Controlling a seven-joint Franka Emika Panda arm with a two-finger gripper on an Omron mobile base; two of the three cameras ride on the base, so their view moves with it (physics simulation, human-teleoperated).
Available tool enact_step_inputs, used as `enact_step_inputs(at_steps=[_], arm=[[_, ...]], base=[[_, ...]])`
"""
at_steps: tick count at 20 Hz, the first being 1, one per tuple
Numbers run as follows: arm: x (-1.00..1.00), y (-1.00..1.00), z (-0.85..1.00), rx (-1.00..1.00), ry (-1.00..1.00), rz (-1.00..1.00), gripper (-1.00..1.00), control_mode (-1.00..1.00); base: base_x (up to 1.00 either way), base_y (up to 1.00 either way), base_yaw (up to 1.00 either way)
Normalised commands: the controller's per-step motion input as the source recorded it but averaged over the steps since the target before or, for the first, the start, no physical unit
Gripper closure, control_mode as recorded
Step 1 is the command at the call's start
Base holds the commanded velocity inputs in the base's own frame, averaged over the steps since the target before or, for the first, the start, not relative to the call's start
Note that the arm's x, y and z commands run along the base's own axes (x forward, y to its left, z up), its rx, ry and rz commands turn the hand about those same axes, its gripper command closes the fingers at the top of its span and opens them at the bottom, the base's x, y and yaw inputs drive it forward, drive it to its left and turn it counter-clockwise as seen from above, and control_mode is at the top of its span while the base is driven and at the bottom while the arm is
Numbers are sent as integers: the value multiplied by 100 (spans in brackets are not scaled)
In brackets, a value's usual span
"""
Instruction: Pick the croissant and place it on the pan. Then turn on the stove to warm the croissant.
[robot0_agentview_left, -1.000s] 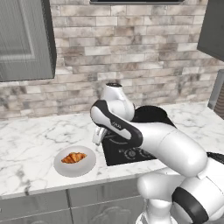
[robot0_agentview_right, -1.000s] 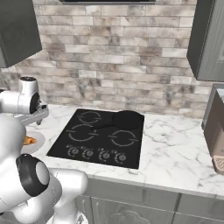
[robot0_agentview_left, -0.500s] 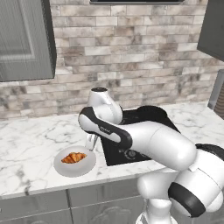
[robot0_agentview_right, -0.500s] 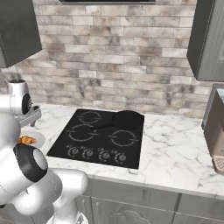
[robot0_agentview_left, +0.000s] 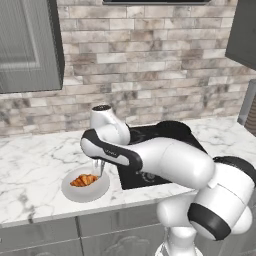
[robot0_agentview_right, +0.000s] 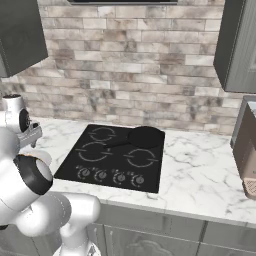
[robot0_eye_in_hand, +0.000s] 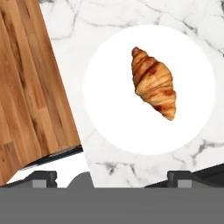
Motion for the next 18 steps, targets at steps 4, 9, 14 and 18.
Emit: enact_step_inputs(at_steps=[4, 9, 14, 18], arm=[[0, 16, -20, -2, 0, 5, -100, -100], [0, 15, -16, -1, 0, 5, -100, -100], [2, 13, -14, -1, 0, 3, -100, -100], [9, 7, -12, 0, 0, 2, -100, -100]], base=[[0, 0, 0], [0, 0, 0], [0, 0, 0], [0, 0, 0]])
